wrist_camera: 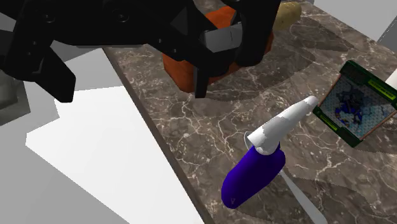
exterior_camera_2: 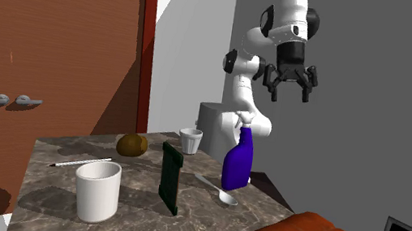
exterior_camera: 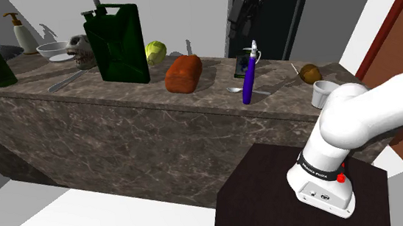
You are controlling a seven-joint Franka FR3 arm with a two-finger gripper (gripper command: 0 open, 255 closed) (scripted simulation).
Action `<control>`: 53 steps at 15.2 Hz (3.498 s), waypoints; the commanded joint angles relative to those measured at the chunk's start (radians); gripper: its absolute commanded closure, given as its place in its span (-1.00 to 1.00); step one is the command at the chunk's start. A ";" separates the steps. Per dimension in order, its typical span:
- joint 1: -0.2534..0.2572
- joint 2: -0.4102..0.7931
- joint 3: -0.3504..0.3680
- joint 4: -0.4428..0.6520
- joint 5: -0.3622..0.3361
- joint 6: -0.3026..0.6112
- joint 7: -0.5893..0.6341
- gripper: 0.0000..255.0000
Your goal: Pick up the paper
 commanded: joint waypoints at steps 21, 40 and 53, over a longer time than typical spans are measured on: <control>-0.037 0.799 -0.263 0.590 -0.318 -0.245 -0.682 -1.00; -0.072 1.056 -0.283 0.723 -0.395 -0.206 -0.831 1.00; -0.073 1.065 -0.286 0.828 -0.397 -0.297 -0.862 1.00</control>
